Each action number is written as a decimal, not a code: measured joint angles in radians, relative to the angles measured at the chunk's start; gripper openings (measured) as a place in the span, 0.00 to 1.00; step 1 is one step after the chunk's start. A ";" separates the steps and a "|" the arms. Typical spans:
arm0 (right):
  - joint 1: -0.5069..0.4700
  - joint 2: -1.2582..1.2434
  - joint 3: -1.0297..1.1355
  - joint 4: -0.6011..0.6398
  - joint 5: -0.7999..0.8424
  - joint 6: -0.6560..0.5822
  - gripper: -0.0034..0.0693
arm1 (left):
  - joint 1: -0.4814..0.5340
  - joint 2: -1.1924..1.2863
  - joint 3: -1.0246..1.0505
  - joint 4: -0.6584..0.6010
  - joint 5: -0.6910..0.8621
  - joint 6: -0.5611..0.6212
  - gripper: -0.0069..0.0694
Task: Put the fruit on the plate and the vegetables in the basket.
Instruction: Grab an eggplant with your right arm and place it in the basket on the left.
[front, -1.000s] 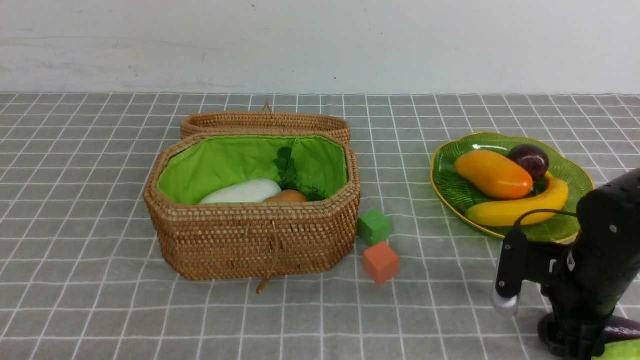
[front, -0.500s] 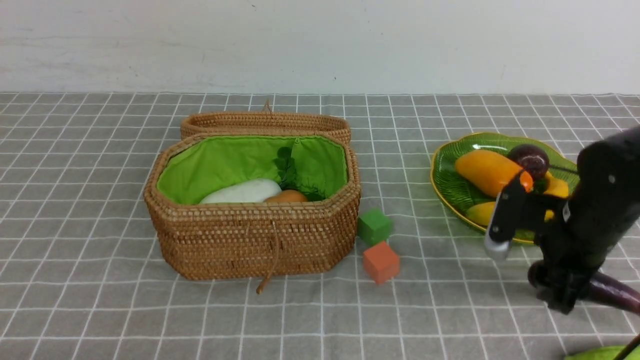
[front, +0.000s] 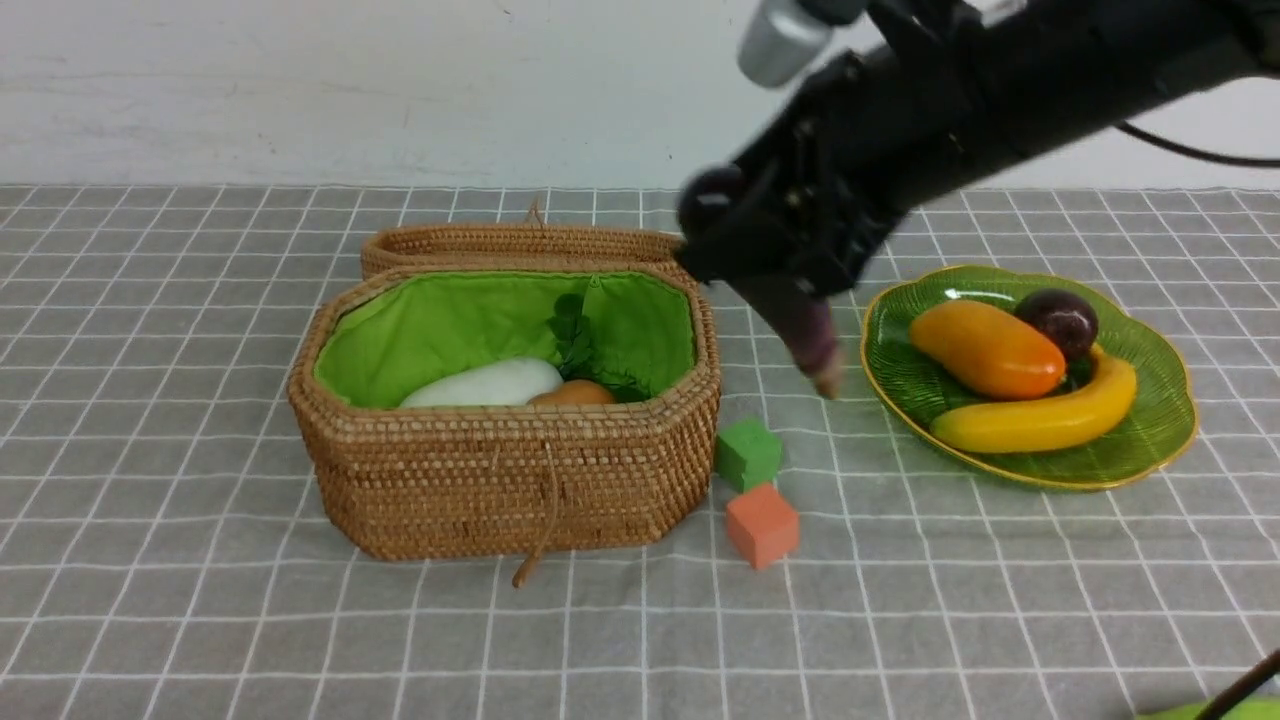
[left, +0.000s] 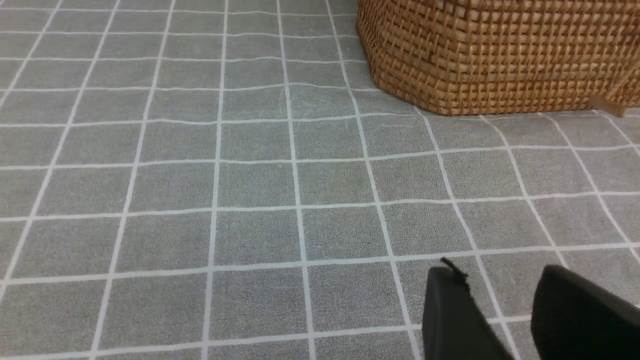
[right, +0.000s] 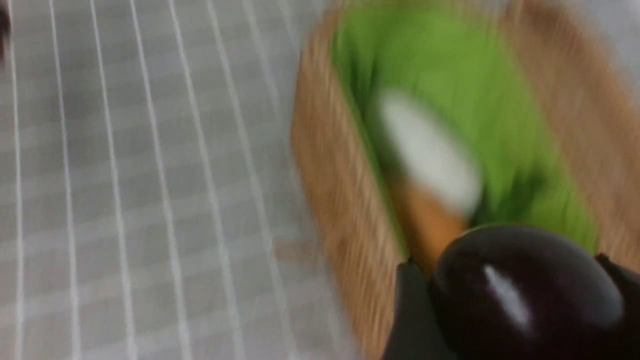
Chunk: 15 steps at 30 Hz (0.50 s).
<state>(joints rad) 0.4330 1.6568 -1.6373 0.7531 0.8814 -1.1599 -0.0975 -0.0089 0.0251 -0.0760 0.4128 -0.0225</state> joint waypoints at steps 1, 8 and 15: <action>0.018 0.022 -0.015 0.049 -0.054 -0.033 0.62 | 0.000 0.000 0.000 0.000 0.000 0.000 0.40; 0.068 0.244 -0.150 0.183 -0.214 -0.113 0.62 | 0.000 0.000 0.000 0.000 0.000 0.000 0.40; 0.075 0.397 -0.214 0.169 -0.264 -0.070 0.62 | 0.000 0.000 0.000 0.000 0.000 0.000 0.40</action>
<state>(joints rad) 0.5084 2.0538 -1.8516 0.9222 0.6171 -1.2302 -0.0975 -0.0089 0.0251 -0.0760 0.4128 -0.0225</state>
